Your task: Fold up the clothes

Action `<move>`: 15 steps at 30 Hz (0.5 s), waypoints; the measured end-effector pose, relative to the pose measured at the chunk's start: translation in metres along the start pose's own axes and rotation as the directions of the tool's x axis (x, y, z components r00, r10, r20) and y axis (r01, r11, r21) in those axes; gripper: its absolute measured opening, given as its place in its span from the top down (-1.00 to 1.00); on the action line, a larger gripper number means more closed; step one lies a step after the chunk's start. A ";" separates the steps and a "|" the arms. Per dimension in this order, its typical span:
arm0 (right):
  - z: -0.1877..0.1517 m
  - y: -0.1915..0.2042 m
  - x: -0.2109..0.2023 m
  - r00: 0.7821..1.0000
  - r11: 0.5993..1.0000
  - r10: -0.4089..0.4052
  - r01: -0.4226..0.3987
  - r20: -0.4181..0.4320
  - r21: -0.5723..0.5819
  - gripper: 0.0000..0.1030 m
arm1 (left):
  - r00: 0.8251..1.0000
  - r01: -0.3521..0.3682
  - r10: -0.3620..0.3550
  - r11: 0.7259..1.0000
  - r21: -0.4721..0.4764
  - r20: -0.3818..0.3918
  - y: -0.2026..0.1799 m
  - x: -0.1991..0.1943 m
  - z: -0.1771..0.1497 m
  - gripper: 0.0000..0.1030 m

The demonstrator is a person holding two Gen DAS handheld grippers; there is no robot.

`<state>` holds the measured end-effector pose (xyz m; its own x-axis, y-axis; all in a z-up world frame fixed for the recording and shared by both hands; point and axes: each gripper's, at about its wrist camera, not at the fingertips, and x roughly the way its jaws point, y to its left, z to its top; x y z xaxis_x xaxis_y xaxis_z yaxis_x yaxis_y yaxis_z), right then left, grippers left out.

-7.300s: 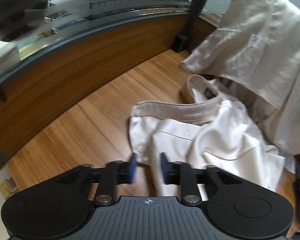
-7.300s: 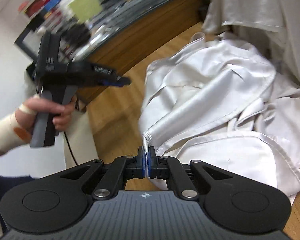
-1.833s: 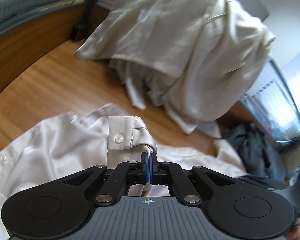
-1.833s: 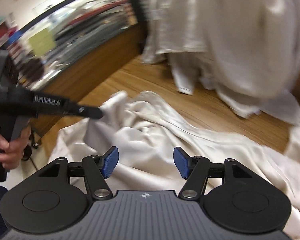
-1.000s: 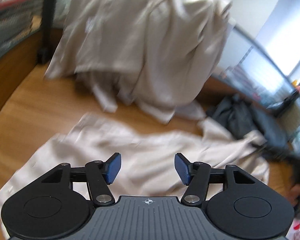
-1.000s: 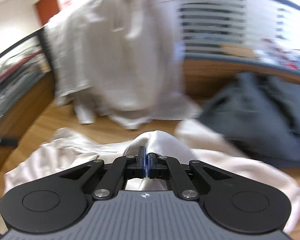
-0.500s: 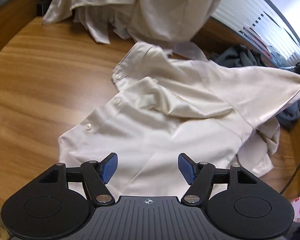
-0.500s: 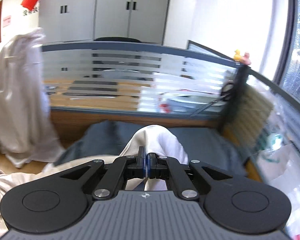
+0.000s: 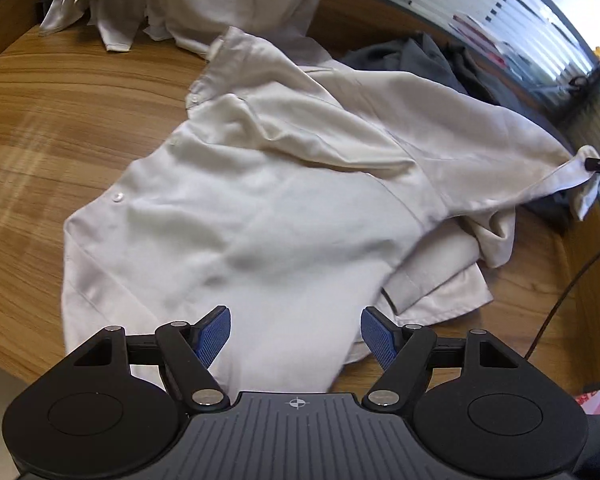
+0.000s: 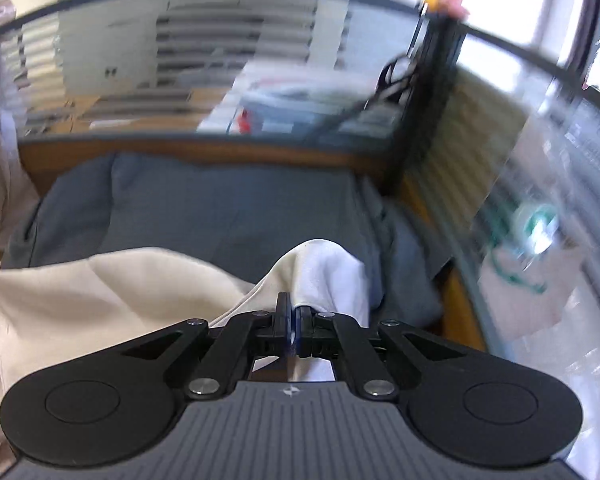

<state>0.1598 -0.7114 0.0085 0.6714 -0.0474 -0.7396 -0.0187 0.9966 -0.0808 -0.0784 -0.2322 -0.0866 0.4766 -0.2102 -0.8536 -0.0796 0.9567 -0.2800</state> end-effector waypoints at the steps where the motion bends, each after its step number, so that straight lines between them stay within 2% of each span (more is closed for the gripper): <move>1: -0.004 0.000 0.005 0.999 1.000 0.025 -0.025 -0.020 0.004 0.94 | 1.000 -0.002 0.002 1.000 -0.002 -0.002 -0.003 0.002 0.000 -0.46; 4: -0.019 0.010 0.012 0.993 0.995 0.096 -0.095 -0.062 0.024 0.80 | 1.000 -0.022 0.022 1.000 0.007 -0.011 -0.011 0.008 0.001 -0.46; 5: -0.023 0.014 0.014 0.990 0.993 0.117 -0.116 -0.074 0.029 0.61 | 0.999 -0.033 0.033 0.999 0.015 -0.013 -0.013 0.010 0.000 -0.46; 7: -0.033 0.029 0.014 0.982 0.986 0.165 -0.164 -0.092 0.021 0.45 | 0.998 -0.055 0.055 0.998 0.033 -0.018 -0.015 0.013 -0.002 -0.46; 9: -0.044 0.046 0.010 0.967 0.973 0.230 -0.229 -0.109 0.015 0.43 | 0.997 -0.076 0.077 0.996 0.052 -0.022 -0.017 0.014 -0.006 -0.46; 12: -0.057 0.076 0.004 0.932 0.942 0.331 -0.335 -0.144 -0.001 0.40 | 0.995 -0.098 0.100 0.993 0.061 -0.022 -0.018 0.015 -0.011 -0.46; 15: -0.073 0.106 0.007 0.872 0.892 0.447 -0.452 -0.198 0.023 0.38 | 0.993 -0.112 0.113 0.993 0.044 -0.024 -0.018 0.015 -0.018 -0.46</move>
<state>0.1079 -0.6109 -0.0539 0.4310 0.3906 -0.8135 -0.3031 0.9118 0.2772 -0.0853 -0.2558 -0.1021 0.4431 -0.1052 -0.8903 -0.0940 0.9822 -0.1628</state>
